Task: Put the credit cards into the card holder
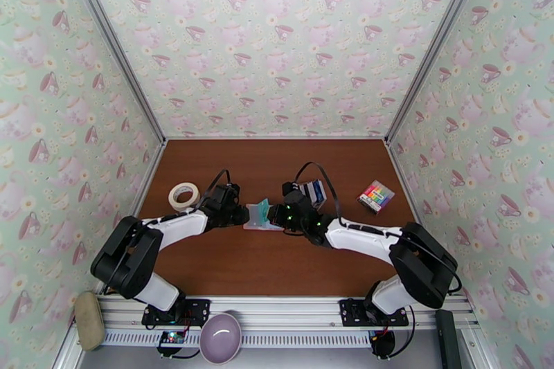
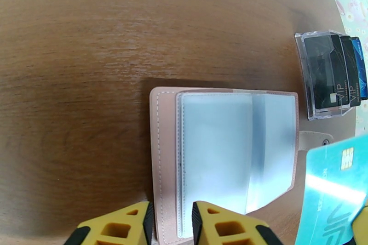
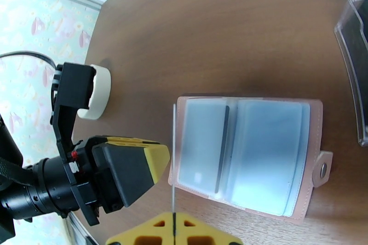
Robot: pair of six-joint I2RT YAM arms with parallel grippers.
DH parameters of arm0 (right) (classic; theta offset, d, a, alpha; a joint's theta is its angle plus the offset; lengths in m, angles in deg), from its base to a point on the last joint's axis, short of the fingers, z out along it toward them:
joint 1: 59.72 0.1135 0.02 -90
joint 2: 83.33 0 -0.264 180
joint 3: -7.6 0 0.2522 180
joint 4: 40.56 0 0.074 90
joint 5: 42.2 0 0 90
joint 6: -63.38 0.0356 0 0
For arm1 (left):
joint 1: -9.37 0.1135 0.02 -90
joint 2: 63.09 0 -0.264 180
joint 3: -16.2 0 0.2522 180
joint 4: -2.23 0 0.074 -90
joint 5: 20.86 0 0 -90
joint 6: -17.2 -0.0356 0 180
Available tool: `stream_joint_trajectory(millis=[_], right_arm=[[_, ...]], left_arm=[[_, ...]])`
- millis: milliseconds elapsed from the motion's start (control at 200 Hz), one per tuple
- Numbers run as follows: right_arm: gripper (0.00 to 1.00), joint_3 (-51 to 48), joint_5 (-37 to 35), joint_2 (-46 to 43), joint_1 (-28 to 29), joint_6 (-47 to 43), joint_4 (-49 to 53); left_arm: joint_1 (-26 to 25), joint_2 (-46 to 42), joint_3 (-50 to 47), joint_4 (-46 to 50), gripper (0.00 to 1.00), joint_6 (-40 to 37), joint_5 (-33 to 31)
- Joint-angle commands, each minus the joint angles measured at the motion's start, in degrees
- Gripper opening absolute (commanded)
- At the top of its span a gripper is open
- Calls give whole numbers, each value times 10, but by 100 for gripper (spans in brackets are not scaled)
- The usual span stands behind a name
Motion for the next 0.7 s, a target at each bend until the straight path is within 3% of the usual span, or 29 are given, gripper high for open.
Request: stream_joint_trajectory(millis=[0,696], right_arm=[[7,-22,-22,12,3,38,-73],[7,-88,-48,84,4,63,-210]], left_arm=[[3,11,17,1,29,-11,8],[4,45,25,7,30,-24,5]])
